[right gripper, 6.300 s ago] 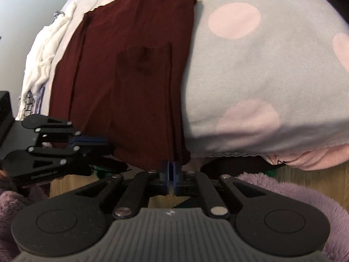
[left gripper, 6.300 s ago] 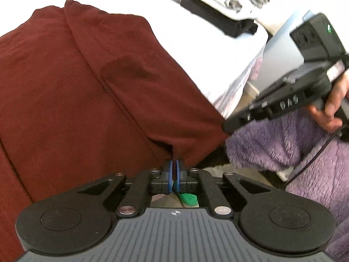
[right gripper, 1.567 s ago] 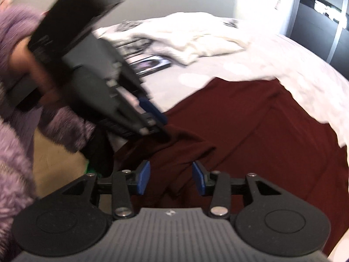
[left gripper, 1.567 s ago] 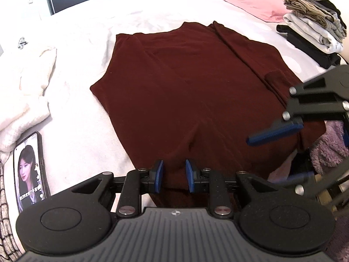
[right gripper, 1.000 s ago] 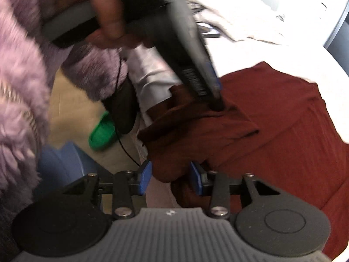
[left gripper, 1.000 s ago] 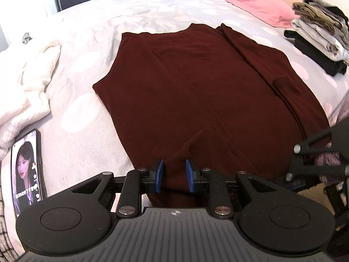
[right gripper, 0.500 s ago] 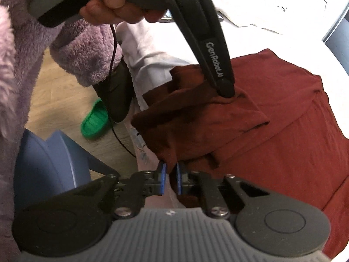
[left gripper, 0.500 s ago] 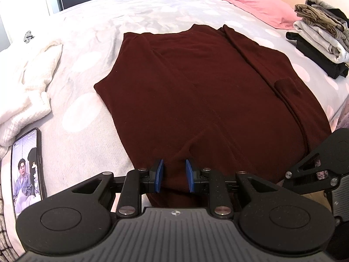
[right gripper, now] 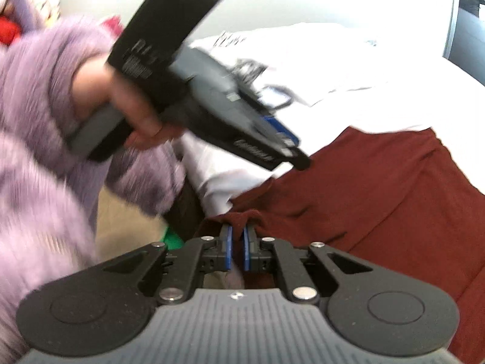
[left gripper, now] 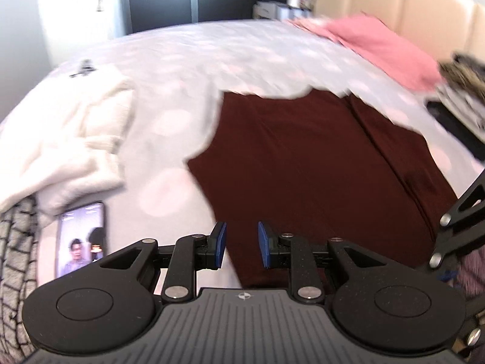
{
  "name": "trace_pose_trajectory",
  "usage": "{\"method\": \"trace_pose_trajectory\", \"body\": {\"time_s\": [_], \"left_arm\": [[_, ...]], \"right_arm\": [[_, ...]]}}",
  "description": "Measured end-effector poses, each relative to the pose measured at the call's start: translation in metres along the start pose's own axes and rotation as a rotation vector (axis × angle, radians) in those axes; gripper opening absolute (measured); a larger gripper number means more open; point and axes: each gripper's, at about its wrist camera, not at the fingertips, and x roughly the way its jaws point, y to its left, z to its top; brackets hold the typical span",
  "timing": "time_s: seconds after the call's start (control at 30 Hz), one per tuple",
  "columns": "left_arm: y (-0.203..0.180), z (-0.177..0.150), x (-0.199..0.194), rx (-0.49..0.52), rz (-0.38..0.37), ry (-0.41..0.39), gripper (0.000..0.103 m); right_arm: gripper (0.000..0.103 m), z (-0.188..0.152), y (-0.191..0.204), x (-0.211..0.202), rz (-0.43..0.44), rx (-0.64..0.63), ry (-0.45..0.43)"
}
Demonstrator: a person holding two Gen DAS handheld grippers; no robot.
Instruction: Fold clothes
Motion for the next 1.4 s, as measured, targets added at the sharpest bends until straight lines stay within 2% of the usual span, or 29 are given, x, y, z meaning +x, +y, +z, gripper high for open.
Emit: {"method": "trace_pose_trajectory", "body": {"time_s": [0.2,0.43,0.47,0.53,0.6,0.63,0.83,1.03,1.4], "left_arm": [[0.020,0.003,-0.002,-0.080,0.070,-0.029,0.021],[0.025,0.002,0.007,-0.074,0.092,-0.003,0.021],[0.024,0.002,0.008,-0.070,0.087,0.000,0.022],[0.023,0.002,0.009,-0.062,0.074,0.003,0.022],[0.020,0.002,0.012,-0.046,0.060,0.006,0.024],[0.018,0.002,0.013,-0.033,0.054,0.007,0.026],[0.002,0.004,0.021,0.047,-0.016,0.028,0.026],[-0.010,0.004,0.034,0.080,-0.101,0.059,0.026],[0.003,0.012,0.060,-0.078,-0.121,0.019,0.025]], "right_arm": [[0.009,0.025,-0.039,-0.005,-0.101,0.135,-0.090],[0.011,0.046,-0.084,0.016,-0.207,0.298,-0.110],[0.016,0.048,-0.089,0.022,-0.220,0.309,-0.105],[0.018,0.050,-0.105,0.032,-0.247,0.336,-0.101],[0.028,0.051,-0.116,0.030,-0.260,0.373,-0.104],[0.031,0.051,-0.119,0.029,-0.267,0.392,-0.105],[0.032,0.051,-0.133,0.035,-0.294,0.434,-0.083],[0.032,0.043,-0.125,0.046,-0.306,0.391,0.007],[0.034,0.026,-0.137,0.055,-0.306,0.459,0.089]]}}
